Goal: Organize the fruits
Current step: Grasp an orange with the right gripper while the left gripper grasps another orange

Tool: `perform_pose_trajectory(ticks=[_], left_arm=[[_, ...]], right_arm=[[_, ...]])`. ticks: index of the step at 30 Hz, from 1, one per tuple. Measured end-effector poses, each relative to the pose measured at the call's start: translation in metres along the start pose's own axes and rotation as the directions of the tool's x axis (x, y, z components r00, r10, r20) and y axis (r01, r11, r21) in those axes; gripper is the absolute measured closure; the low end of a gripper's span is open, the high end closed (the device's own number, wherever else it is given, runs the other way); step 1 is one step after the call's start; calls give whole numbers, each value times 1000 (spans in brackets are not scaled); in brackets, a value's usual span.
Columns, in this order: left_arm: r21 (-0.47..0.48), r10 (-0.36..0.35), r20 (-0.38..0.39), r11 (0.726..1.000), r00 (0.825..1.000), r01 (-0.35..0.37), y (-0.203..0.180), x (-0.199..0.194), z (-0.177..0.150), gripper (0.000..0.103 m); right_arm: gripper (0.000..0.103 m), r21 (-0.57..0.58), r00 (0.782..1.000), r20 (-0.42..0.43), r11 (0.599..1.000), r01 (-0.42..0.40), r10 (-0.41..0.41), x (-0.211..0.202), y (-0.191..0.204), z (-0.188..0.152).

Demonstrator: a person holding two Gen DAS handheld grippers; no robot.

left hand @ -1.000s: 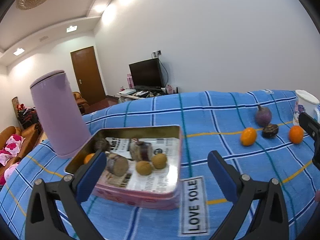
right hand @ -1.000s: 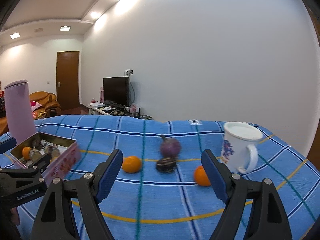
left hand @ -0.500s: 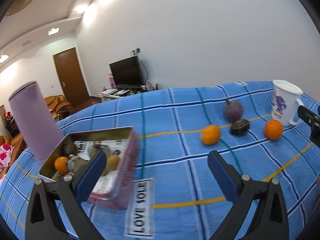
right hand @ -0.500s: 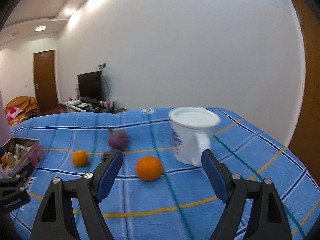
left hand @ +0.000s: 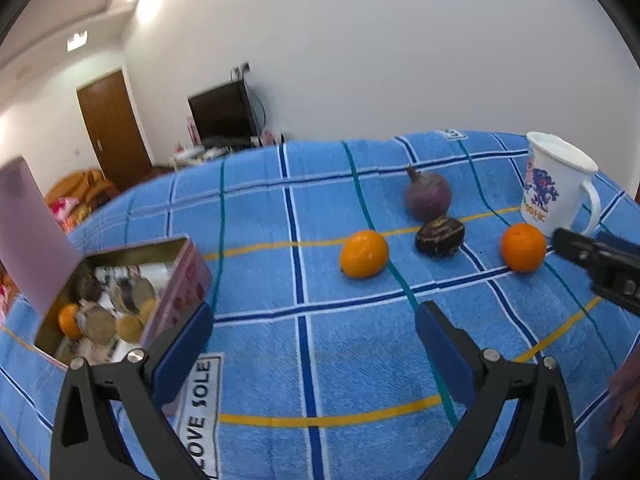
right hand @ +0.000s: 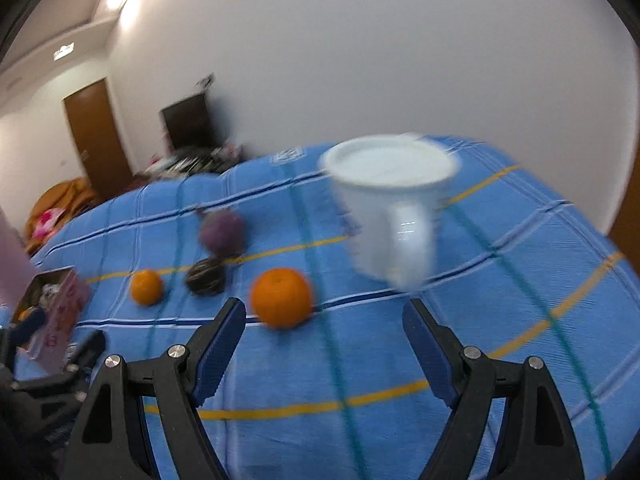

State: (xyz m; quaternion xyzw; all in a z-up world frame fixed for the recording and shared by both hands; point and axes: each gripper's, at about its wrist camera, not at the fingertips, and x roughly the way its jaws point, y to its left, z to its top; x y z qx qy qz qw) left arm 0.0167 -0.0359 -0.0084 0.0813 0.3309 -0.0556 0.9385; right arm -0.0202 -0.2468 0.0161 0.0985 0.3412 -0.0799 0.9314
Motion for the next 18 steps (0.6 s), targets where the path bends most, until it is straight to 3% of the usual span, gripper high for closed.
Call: perform_pose_trajectory(ticks=[2, 8, 14, 18], left_arm=[[-34, -22, -28, 999, 999, 21, 6, 7, 1, 0], [-84, -35, -52, 996, 998, 31, 17, 17, 8, 0], [-78, -43, -59, 996, 997, 38, 9, 35, 25, 0], [-86, -73, -72, 994, 995, 66, 2, 48, 35, 7]], right_arm=[[21, -16, 997, -71, 1000, -20, 19, 20, 11, 9], [22, -42, 986, -165, 999, -13, 6, 58, 23, 13], [51, -73, 979, -201, 996, -56, 41, 67, 24, 8], [54, -95, 977, -204, 992, -85, 64, 62, 24, 5]])
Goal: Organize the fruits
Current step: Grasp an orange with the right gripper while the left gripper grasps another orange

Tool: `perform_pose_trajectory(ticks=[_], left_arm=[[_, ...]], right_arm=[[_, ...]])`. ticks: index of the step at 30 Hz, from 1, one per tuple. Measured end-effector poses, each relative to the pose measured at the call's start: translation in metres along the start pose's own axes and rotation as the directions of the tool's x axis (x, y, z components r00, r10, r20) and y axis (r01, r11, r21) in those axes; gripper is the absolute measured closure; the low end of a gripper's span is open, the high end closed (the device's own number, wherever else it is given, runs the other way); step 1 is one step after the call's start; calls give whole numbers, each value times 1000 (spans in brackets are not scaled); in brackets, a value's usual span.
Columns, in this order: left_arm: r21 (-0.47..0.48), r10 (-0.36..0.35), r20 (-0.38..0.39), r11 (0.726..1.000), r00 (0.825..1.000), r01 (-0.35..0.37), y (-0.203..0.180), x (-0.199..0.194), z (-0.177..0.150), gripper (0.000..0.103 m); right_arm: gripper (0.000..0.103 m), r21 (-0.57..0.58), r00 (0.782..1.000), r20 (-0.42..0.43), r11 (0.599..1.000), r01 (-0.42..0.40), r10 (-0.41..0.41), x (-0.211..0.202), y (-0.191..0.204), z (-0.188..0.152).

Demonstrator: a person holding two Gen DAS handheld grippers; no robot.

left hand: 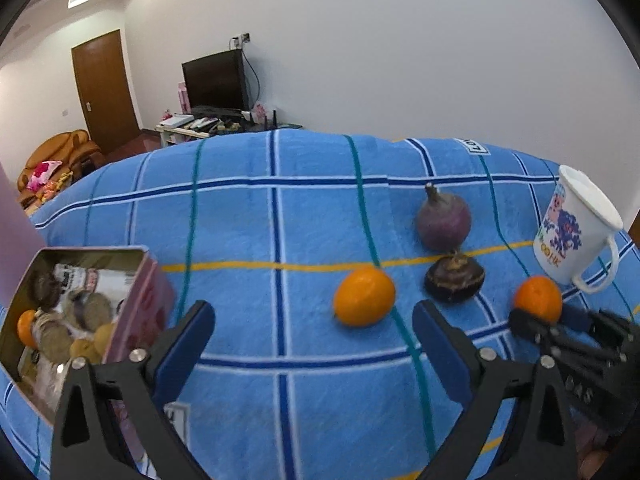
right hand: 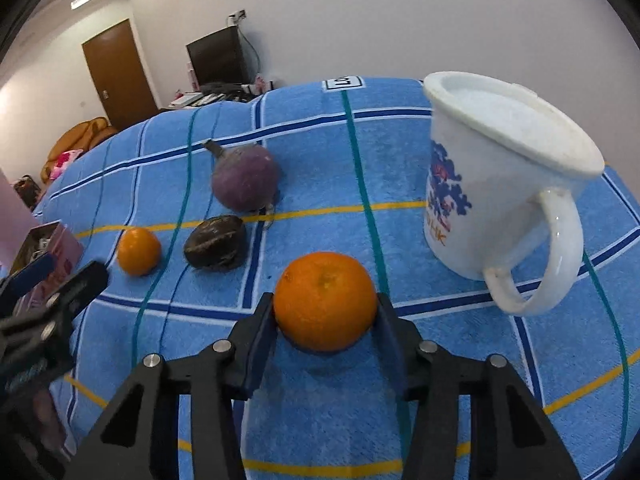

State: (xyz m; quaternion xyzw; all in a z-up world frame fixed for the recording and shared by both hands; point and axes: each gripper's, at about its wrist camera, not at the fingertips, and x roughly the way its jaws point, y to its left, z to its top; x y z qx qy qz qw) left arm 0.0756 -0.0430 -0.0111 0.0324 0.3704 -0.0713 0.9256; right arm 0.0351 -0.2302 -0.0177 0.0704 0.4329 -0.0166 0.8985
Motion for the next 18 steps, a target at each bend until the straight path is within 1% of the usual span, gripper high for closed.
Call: perform_pose_trajectory(ticks=[1, 5, 6, 9, 11, 12, 13, 15, 16, 17, 18], left_arm=[[1, -2, -3, 1000, 1000, 2, -2, 2, 3, 9], [-14, -17, -50, 1000, 999, 17, -8, 22, 13, 25], [-16, -19, -62, 1000, 998, 18, -9, 27, 15, 26], [-31, -54, -83, 998, 995, 52, -11, 40, 19, 26], [-8, -46, -98, 999, 994, 46, -17, 47, 18, 27], [4, -29, -132, 1000, 991, 30, -20, 53, 17, 30], [-5, -31, -164, 1000, 986, 31, -19, 59, 16, 30], [-37, -50, -154, 998, 987, 45, -15, 60, 18, 35], [-38, -53, -151, 998, 987, 47, -14, 61, 18, 36], [-41, -63, -146, 998, 987, 57, -13, 61, 19, 43], [-43, -74, -142, 997, 987, 69, -12, 61, 19, 53]], right_arm=[[54, 17, 1000, 7, 1000, -15, 15, -2, -4, -1], [54, 60, 999, 42, 998, -33, 31, -11, -14, -5], [54, 66, 998, 48, 997, -35, 32, -11, -14, -5], [54, 83, 997, 69, 995, -47, 41, -16, -17, -7], [54, 84, 996, 81, 995, -48, 42, -19, -17, -7], [54, 82, 996, 86, 995, -47, 40, -20, -16, -7], [54, 81, 995, 91, 996, -46, 39, -22, -17, -7], [54, 83, 995, 97, 995, -49, 41, -24, -18, -7], [54, 83, 994, 97, 995, -50, 42, -24, -18, -6], [54, 82, 995, 96, 995, -50, 42, -24, -17, -6], [54, 81, 995, 94, 996, -48, 40, -23, -17, -6]])
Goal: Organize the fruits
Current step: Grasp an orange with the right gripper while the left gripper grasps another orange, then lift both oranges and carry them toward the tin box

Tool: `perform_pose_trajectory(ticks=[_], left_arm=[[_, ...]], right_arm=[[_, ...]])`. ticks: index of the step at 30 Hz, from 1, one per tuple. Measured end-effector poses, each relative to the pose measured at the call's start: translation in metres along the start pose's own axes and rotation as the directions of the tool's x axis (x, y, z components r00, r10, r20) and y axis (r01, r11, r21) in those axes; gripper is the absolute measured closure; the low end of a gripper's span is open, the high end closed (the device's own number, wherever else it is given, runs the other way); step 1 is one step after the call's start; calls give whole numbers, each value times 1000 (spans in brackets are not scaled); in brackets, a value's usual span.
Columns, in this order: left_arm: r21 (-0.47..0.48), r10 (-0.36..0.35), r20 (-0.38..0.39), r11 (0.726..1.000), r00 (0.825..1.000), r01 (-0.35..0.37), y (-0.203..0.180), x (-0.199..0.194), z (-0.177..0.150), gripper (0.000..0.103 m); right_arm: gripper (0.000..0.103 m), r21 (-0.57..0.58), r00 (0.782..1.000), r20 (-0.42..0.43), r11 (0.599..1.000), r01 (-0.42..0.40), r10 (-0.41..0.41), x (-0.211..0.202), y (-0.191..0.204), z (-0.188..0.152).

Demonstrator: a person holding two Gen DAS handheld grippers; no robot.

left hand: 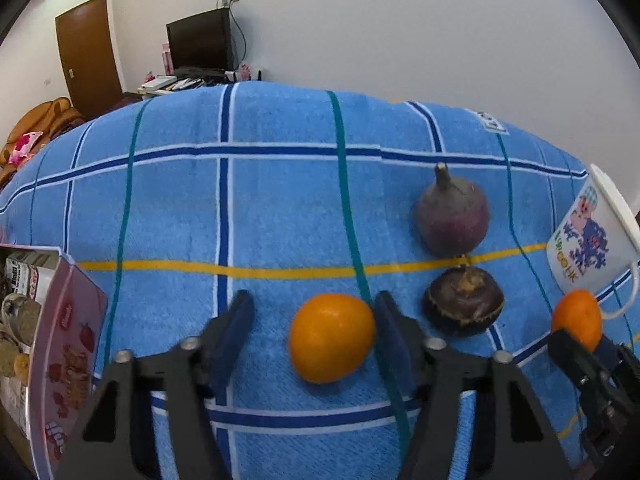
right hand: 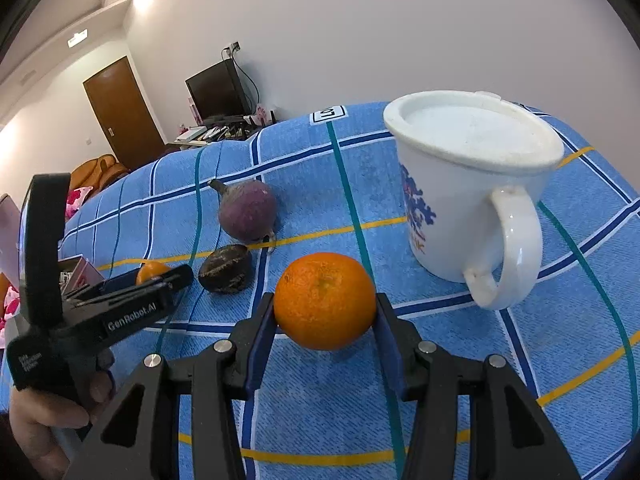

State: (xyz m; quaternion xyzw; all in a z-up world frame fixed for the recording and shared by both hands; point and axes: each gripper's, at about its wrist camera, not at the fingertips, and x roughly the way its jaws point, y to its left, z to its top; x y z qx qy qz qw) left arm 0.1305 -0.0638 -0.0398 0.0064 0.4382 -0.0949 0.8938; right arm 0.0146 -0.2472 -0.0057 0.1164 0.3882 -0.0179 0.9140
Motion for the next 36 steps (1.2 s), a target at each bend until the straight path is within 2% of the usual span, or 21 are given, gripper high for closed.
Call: perform_pose_trajectory(ticks=[2, 8, 14, 18, 22, 27, 36], left_arm=[[-4, -33, 7, 999, 999, 33, 2, -1, 1, 65], [3, -100, 24, 995, 995, 100, 7, -12, -9, 65], [10, -35, 170, 999, 985, 33, 10, -48, -28, 65], [32, 14, 253, 999, 967, -23, 9, -68, -42, 65], [45, 47, 311, 997, 949, -65, 11, -85, -52, 65], [54, 63, 335, 995, 940, -85, 16, -98, -60, 65], [103, 59, 347, 990, 936, -100, 20, -106, -71, 65]], right_arm=[[54, -3, 1000, -4, 1000, 2, -2, 1, 1, -1], [54, -15, 999, 44, 1000, 20, -19, -1, 7, 0], [53, -52, 983, 183, 998, 35, -25, -22, 17, -1], [53, -81, 960, 278, 996, 47, -22, -38, 24, -5], [53, -125, 947, 322, 990, 58, -15, -44, 35, -6], [53, -163, 929, 369, 982, 98, -31, -51, 46, -12], [53, -198, 913, 406, 971, 137, -46, -57, 61, -20]])
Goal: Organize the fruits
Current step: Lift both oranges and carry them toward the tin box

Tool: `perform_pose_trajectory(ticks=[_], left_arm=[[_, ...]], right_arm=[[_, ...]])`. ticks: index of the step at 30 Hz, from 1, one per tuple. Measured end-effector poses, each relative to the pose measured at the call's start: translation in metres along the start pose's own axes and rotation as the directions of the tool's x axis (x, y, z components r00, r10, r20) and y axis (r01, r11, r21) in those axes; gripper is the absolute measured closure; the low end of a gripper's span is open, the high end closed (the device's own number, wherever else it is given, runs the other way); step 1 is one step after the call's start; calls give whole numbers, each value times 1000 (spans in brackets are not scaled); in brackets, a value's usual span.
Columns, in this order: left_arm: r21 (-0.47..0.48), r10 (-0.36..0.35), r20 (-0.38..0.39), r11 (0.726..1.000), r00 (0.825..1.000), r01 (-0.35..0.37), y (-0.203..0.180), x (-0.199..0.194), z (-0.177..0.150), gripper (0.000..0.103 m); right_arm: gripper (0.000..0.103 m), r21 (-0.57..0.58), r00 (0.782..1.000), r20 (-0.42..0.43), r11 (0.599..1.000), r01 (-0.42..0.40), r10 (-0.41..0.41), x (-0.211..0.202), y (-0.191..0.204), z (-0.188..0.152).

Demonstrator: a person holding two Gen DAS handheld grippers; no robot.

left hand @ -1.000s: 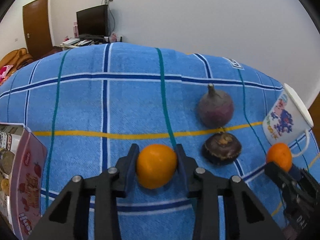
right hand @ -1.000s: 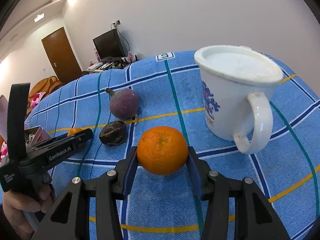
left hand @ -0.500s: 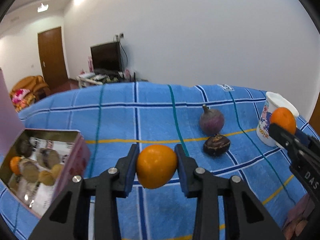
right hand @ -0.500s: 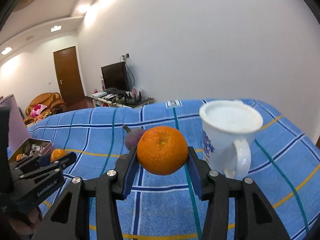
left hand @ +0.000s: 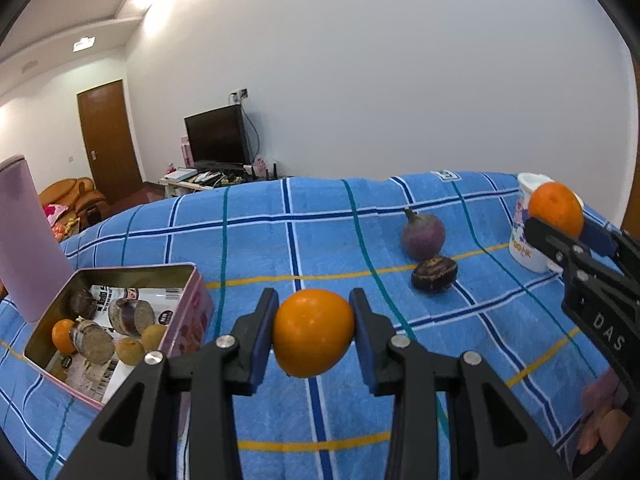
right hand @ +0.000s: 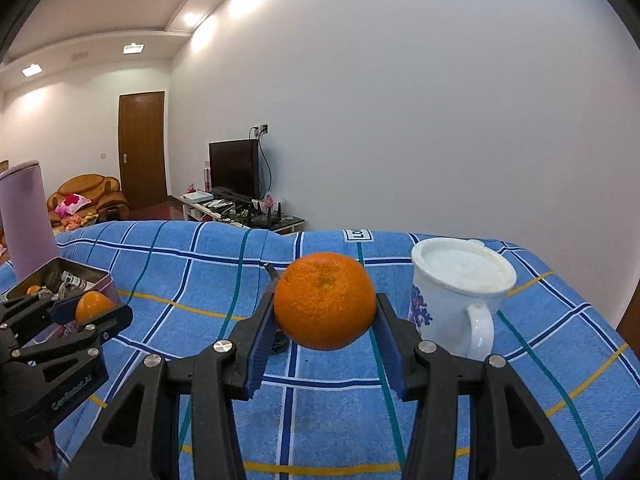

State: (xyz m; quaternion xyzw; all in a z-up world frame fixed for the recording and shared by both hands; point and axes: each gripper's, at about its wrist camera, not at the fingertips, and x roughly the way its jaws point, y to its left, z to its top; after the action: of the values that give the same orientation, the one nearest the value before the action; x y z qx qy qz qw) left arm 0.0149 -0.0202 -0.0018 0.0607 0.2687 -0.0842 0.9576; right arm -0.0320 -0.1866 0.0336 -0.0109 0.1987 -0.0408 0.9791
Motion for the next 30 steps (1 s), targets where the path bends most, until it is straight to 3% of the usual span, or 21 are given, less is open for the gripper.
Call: perform_pose_trajectory(ticks=[7, 23, 30], left_arm=[[82, -15, -25, 997, 1000, 17, 7, -4, -8, 65], [-4, -75, 68, 997, 995, 75, 43, -31, -13, 65], [35, -32, 109, 999, 994, 29, 51, -38, -13, 65]], right_arm=[[53, 31, 1000, -11, 999, 12, -12, -10, -5, -5], [53, 20, 997, -51, 998, 57, -56, -33, 26, -16], [53, 2, 997, -81, 1000, 12, -11, -30, 56, -16]])
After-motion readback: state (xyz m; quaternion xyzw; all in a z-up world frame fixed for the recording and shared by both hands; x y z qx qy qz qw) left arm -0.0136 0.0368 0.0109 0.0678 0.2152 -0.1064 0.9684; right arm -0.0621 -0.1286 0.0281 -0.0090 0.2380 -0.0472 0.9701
